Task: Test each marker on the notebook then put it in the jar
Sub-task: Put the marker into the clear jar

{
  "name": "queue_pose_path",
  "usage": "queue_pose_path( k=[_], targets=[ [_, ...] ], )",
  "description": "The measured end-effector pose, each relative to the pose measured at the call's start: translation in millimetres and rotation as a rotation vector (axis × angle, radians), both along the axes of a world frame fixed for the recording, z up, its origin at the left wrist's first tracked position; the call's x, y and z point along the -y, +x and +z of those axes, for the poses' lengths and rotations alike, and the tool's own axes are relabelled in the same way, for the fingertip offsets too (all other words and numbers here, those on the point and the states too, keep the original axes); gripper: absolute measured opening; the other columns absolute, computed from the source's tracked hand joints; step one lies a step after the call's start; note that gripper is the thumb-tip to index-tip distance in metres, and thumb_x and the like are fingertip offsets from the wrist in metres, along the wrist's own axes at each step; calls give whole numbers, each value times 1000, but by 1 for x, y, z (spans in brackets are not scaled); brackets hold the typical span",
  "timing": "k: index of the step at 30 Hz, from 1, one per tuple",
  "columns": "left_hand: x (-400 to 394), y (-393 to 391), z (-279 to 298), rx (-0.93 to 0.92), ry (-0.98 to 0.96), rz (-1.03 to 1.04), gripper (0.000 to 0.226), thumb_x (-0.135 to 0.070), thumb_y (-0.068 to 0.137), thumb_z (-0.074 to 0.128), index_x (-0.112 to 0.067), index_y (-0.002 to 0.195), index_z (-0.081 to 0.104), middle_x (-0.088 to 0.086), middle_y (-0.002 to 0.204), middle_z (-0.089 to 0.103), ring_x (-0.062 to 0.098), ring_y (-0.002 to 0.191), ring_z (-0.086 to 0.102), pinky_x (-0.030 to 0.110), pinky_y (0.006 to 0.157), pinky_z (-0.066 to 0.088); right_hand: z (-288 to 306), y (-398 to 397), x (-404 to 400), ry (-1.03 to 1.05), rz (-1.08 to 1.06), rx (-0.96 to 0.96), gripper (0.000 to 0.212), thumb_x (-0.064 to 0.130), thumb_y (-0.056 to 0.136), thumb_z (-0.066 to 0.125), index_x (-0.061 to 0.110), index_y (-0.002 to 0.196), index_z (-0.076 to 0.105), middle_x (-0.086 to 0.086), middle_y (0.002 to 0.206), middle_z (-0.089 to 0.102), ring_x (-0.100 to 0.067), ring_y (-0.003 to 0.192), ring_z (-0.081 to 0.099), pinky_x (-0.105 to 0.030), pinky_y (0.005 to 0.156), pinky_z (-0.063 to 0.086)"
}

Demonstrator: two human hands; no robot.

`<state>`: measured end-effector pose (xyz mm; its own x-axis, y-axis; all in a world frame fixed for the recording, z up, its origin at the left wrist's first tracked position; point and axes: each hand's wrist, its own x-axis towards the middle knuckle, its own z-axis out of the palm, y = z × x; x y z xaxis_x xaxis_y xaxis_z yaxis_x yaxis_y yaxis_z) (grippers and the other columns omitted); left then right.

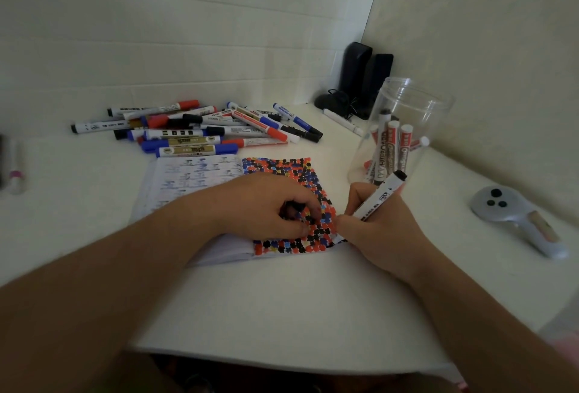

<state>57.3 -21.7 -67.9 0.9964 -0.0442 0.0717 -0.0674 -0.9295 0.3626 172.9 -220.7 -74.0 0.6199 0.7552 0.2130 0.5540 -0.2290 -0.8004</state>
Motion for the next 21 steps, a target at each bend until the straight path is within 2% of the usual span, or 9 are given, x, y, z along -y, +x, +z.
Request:
queue_pose_path(
  k=[4,8,14,18,21],
  targets=[
    [0,0,0,2,-2,-3,33,-50,94,65,-49,126,60,-28,104,57,-10,94,54,21,83,48,0,3,1,24,13,-45,28,-2,81,76,-4,70,50,-25,64,59,-18,52,52,-35,51,41],
    [-1,0,-1,2,2,-6,33,-50,94,65,-49,126,59,-24,110,60,-7,97,56,23,86,50,-2,2,0,0,28,-1,30,0,80,77,2,65,52,-18,63,59,-15,53,50,-27,47,38],
    [0,0,-1,3,-2,-5,33,-51,94,65,-49,127,60,-25,113,60,-8,98,55,24,88,51,-3,1,0,11,15,18,31,2,78,76,1,67,47,-21,63,53,-16,54,47,-31,48,36],
    [0,0,0,-2,-4,-1,34,-50,94,65,-49,127,60,-25,112,60,-8,98,56,26,89,52,-1,2,1,34,14,-34,28,-3,80,75,-6,70,49,-25,63,57,-17,52,50,-33,50,38],
    [0,-1,-1,1,-8,-1,34,-51,94,65,-49,127,60,-24,113,62,-7,99,57,28,89,53,-1,1,1,27,14,-28,29,-4,80,75,-3,68,48,-20,60,57,-11,48,49,-25,45,37]
  ],
)
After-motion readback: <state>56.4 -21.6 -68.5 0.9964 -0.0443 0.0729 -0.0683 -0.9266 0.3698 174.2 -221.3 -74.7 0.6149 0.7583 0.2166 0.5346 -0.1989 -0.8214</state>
